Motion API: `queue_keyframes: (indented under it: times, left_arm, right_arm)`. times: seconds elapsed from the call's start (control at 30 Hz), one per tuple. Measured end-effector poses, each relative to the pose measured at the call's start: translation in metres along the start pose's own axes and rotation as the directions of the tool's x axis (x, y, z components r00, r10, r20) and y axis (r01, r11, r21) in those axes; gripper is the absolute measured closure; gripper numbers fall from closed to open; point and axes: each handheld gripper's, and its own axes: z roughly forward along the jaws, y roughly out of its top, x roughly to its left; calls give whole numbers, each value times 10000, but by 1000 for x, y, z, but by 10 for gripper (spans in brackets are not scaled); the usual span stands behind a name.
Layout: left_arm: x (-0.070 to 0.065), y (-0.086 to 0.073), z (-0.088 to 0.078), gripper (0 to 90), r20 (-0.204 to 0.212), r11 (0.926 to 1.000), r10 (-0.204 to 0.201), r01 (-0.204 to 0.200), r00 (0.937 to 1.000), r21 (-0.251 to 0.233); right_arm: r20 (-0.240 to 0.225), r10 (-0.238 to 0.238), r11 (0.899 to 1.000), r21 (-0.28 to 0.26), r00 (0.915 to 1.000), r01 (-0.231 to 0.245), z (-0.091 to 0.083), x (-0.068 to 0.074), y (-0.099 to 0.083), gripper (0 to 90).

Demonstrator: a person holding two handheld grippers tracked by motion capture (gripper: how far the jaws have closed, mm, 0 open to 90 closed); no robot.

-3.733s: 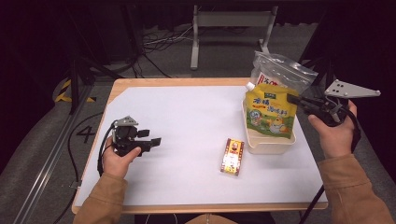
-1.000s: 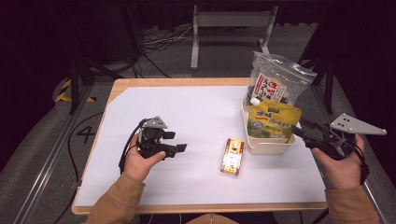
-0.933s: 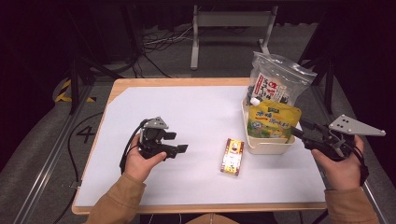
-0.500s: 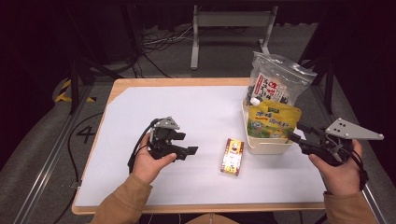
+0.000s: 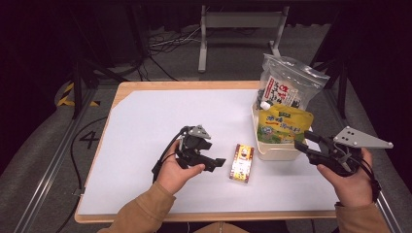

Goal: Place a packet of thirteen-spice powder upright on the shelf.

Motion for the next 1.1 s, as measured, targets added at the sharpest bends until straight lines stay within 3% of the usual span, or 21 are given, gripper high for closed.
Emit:
queue_keyframes:
  times: [0.47, 0.7, 0.8, 1.1]
  left_arm:
    - [-15, 14, 38, 179, 423, 9991, 57, -74, 9991, 423]
    - [-15, 16, 57, 142, 324, 9973, -297, 275, 9990, 688]
    - [-14, 16, 62, 119, 158, 9950, -656, 642, 9977, 761]
    - [-15, 15, 77, 109, 200, 9886, -956, 925, 9952, 1191]
  right_arm:
    - [244, 113, 9997, 209, 9996, -118, -6, 6, -4, 430]
    - [189, 91, 9998, 197, 9998, -94, -7, 9, -4, 414]
    - [176, 37, 9998, 170, 9998, -40, -6, 11, -4, 403]
    - [217, 11, 9997, 224, 9998, -15, -2, 12, -4, 382]
